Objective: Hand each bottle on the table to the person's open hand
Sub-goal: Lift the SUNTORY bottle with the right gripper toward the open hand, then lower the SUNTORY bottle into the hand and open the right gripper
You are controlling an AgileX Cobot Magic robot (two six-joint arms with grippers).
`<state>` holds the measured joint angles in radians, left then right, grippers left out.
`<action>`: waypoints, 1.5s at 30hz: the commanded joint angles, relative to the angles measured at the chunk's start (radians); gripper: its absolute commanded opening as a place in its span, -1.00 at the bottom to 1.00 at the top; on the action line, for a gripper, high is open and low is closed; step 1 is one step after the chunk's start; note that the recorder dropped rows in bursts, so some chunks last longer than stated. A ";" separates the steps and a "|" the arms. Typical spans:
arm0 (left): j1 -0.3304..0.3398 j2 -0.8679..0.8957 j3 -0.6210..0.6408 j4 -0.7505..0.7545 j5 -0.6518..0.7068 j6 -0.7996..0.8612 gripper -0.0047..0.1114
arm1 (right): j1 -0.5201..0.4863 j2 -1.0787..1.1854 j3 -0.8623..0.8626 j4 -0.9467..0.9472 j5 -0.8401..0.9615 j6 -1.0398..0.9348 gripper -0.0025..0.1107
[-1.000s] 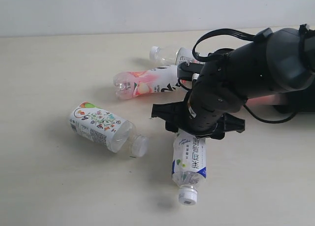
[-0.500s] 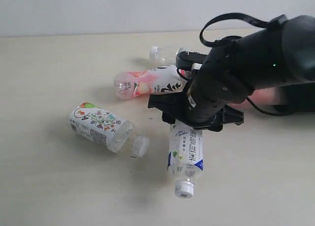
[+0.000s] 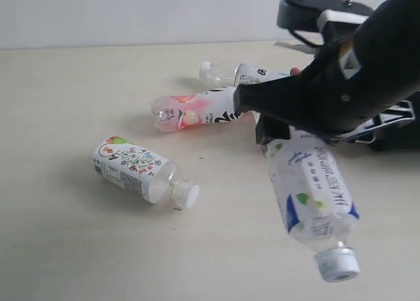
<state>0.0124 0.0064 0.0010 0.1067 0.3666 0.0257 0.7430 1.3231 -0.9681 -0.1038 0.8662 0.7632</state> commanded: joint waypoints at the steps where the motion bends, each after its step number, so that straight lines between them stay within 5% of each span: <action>1: -0.002 -0.006 -0.001 -0.003 -0.003 -0.003 -0.91 | -0.058 -0.077 -0.068 -0.134 0.167 -0.068 -0.96; 7: -0.002 -0.006 -0.001 -0.003 -0.003 -0.003 -0.91 | -0.299 0.117 -0.261 -0.106 0.205 -0.377 -0.96; 10: -0.002 -0.006 -0.001 -0.003 -0.003 -0.003 -0.91 | -0.341 0.248 -0.308 -0.088 0.145 -0.443 -0.96; 22: -0.002 -0.006 -0.001 -0.003 -0.003 -0.003 -0.91 | -0.344 0.523 -0.308 -0.083 -0.069 -0.468 -0.96; 37: -0.002 -0.006 -0.001 -0.003 -0.003 -0.003 -0.91 | -0.342 0.548 -0.308 -0.065 -0.117 -0.468 -0.95; 45: -0.002 -0.006 -0.001 -0.003 -0.003 -0.003 -0.91 | -0.342 0.548 -0.308 -0.065 -0.110 -0.468 -0.74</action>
<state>0.0124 0.0064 0.0010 0.1067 0.3666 0.0257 0.4044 1.8732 -1.2691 -0.1718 0.7595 0.3015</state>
